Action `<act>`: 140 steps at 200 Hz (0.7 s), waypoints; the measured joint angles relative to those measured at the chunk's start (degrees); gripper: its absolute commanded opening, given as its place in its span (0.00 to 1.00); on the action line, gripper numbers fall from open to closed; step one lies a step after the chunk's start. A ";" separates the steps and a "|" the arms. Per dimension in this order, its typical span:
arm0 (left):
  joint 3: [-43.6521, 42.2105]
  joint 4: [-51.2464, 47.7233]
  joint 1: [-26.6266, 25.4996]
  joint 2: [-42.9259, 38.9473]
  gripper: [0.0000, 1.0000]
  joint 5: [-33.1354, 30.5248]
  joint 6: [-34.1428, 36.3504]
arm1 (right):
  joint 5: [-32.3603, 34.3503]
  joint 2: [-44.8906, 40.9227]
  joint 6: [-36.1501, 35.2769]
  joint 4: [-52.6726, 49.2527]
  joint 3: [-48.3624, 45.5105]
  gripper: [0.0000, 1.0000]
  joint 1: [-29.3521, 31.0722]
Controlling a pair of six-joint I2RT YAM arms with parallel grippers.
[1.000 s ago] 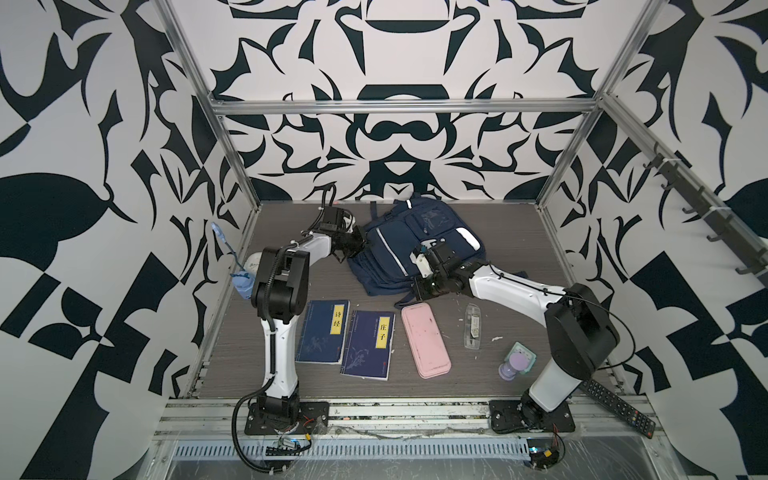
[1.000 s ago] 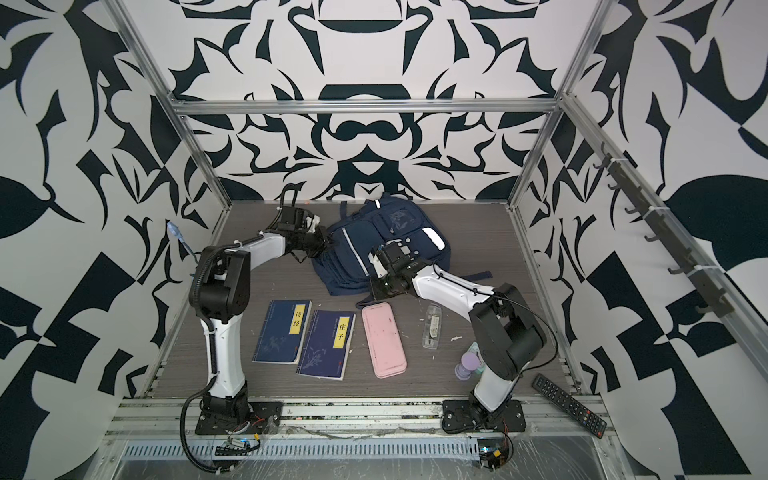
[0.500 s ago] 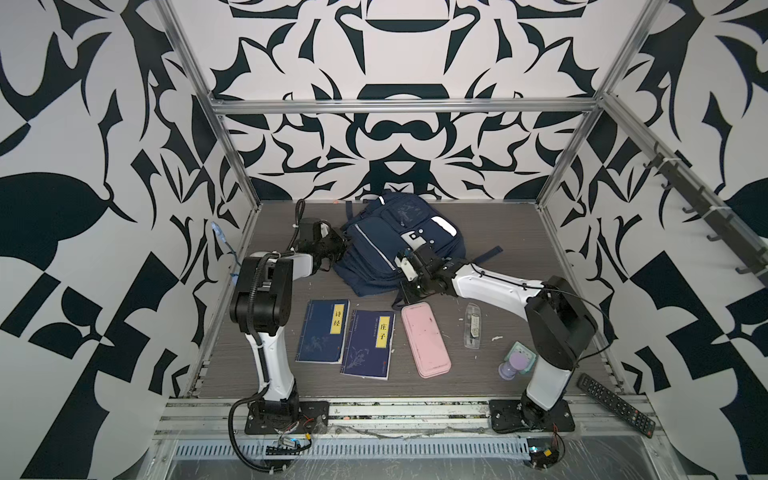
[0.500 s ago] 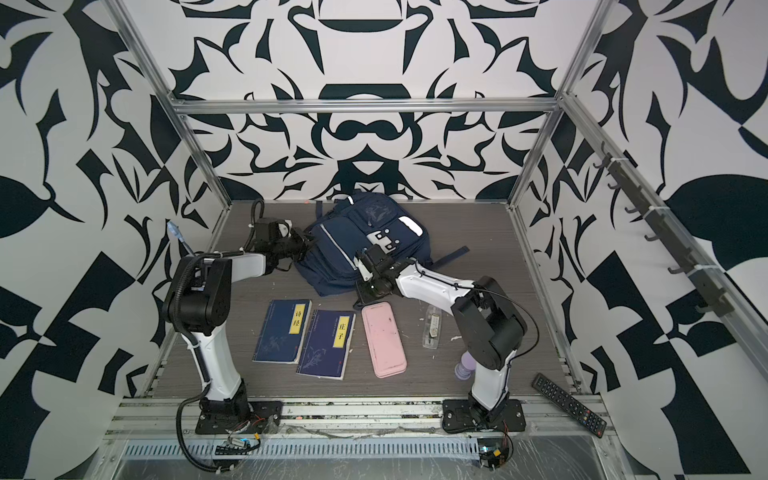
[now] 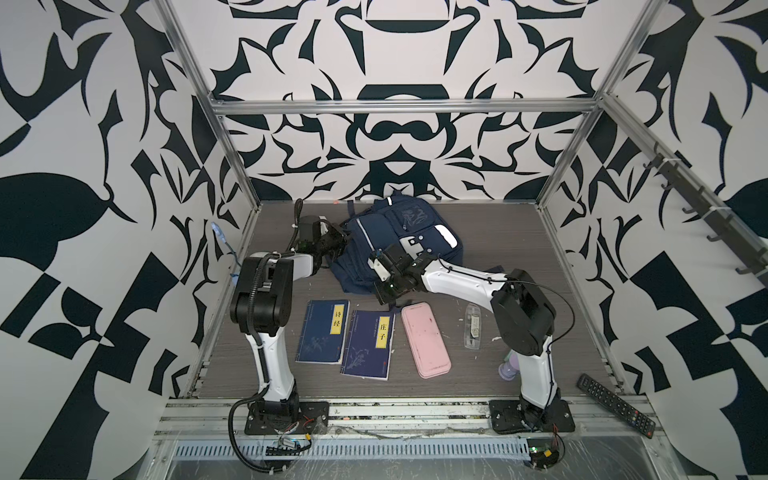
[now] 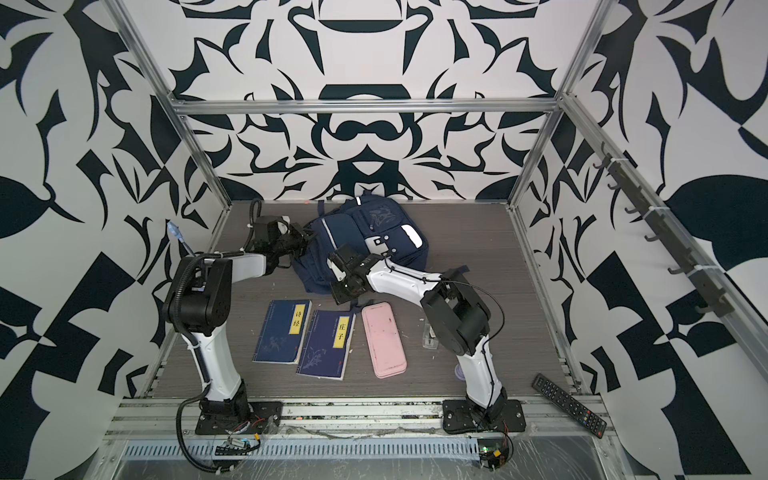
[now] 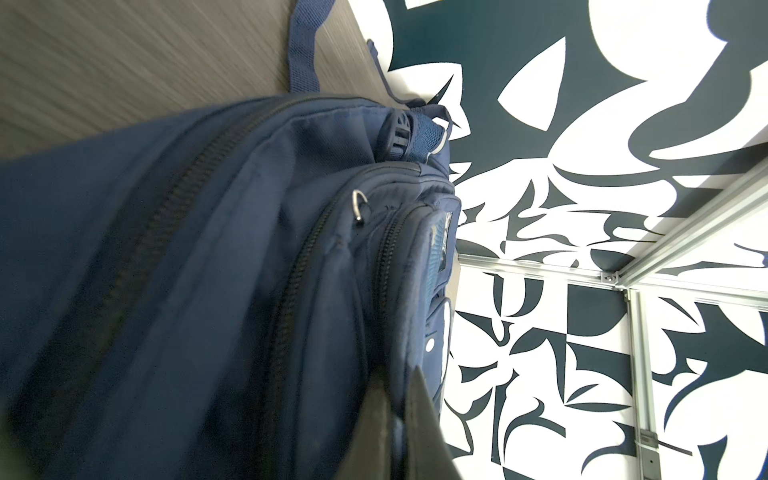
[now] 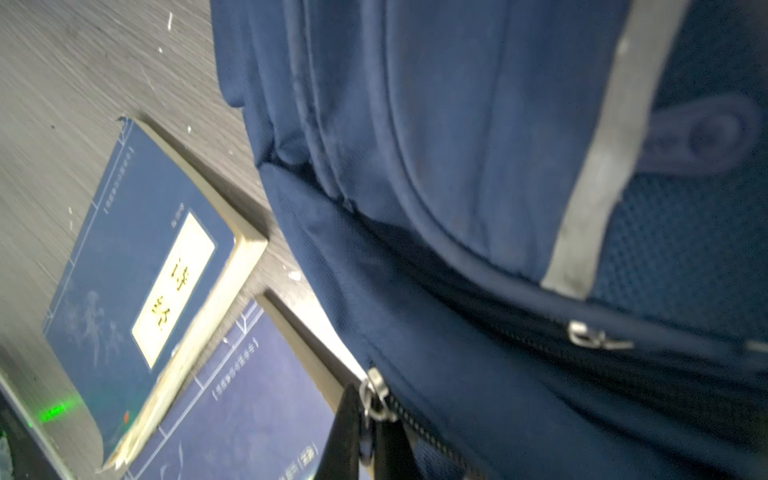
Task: Pack the student bag
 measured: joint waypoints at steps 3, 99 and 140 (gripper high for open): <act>0.00 0.07 0.02 0.00 0.00 -0.02 -0.04 | -0.09 0.35 0.00 -0.07 0.37 0.04 0.00; -0.24 0.68 1.46 0.00 0.00 0.17 -0.59 | -3.08 0.13 1.29 -0.17 2.08 0.00 -1.44; -5.49 3.74 2.14 -2.12 0.07 0.28 -1.97 | -4.09 -7.32 0.28 0.04 -3.98 0.00 -6.19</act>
